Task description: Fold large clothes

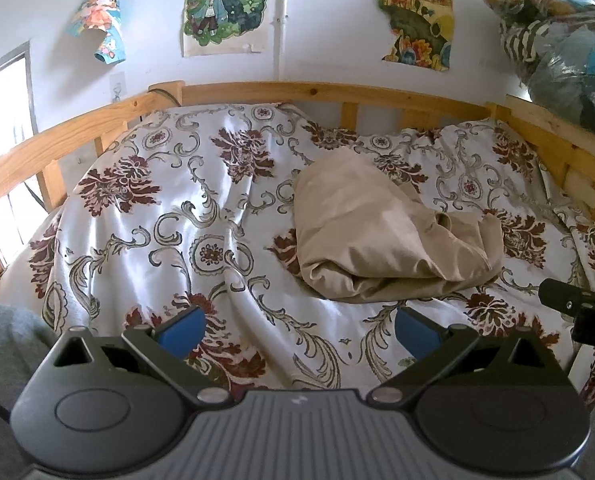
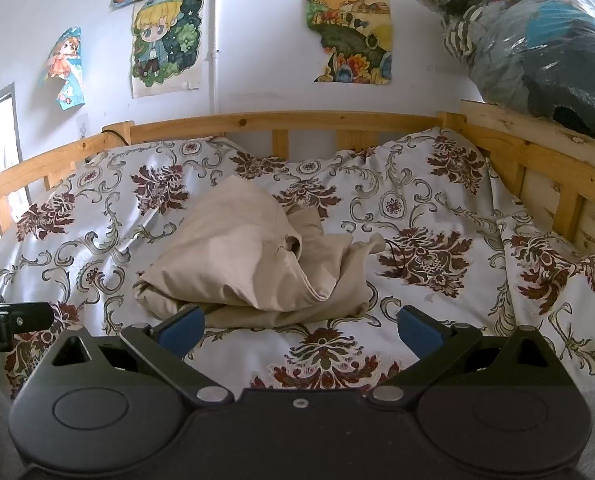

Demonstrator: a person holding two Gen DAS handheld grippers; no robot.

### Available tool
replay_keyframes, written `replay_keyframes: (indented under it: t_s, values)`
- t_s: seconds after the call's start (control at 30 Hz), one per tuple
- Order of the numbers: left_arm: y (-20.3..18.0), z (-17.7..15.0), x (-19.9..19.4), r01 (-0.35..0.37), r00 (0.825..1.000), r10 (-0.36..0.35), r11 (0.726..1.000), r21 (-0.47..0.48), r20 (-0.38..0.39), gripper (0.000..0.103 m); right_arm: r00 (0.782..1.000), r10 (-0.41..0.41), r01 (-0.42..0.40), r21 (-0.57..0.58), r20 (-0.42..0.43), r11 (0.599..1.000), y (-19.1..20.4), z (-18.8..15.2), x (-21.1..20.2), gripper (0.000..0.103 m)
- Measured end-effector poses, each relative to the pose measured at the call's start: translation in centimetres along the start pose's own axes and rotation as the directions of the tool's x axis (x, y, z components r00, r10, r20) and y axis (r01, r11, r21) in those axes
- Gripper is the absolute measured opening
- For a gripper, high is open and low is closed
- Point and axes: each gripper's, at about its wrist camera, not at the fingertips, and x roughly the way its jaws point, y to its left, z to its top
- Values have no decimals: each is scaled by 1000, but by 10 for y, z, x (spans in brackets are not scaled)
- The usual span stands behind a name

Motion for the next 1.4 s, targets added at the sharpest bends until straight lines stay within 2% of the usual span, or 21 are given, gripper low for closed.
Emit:
replay_keyframes:
  t_s: [0.43,0.8,1.4]
  values:
    - [-1,-1,0,11,1000,-11,1000,0,3,102,1000,3,-3,-7,-8,1000,-2,-1,2,102]
    - [0,0,5,-19,999,18,1000,-15,-34,102,1000,5,-5,-6,-10,1000,-2,0,2,102]
    - [-1,-1,5,-23,999,22,1000,-13,-37,102,1000,7,-7,-1,-18,1000,-2,-4,5,102]
